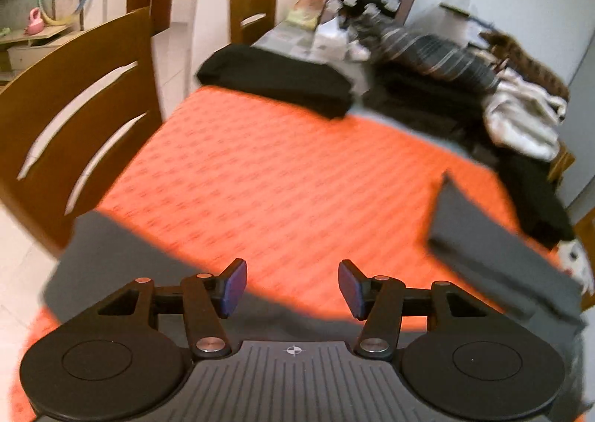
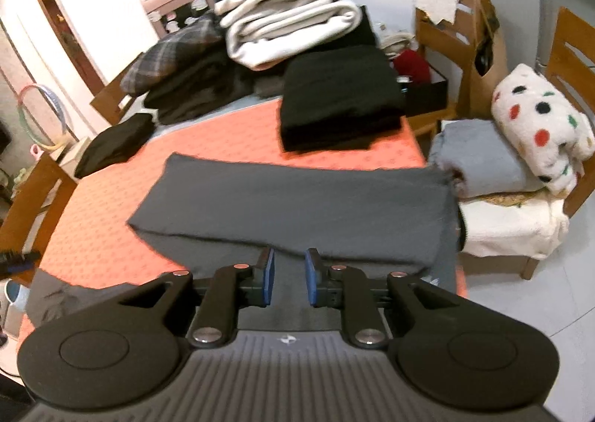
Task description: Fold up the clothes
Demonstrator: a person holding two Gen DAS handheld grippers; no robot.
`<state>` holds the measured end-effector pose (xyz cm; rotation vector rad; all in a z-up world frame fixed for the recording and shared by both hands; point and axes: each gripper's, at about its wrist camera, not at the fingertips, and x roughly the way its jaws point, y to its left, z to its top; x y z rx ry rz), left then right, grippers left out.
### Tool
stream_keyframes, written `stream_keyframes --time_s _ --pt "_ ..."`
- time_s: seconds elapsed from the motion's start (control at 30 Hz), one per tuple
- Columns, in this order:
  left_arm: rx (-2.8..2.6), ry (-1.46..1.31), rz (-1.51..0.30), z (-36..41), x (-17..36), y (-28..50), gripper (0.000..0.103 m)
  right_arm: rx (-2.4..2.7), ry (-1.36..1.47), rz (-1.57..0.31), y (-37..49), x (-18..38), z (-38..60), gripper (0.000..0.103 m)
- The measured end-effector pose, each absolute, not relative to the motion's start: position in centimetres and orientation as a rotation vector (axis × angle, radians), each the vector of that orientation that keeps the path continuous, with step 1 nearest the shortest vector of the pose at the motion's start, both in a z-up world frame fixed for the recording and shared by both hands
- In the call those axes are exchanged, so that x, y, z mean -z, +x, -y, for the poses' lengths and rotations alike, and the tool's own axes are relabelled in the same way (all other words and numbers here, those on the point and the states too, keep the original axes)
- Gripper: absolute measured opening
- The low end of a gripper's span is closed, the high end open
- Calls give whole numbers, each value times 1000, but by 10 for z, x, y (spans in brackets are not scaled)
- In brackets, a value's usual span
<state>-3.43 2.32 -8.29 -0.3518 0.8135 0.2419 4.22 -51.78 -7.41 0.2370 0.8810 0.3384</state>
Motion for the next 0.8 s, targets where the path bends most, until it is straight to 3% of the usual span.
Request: stream_keyframes --time_s 0.47,0.8 --pt "-337 -445 -807 -166 118 -112 58 -330 279 -922 -24 73 383 23" --pt "-318 -791 -786 -232 167 -122 58 -292 282 -911 -59 64 321 25"
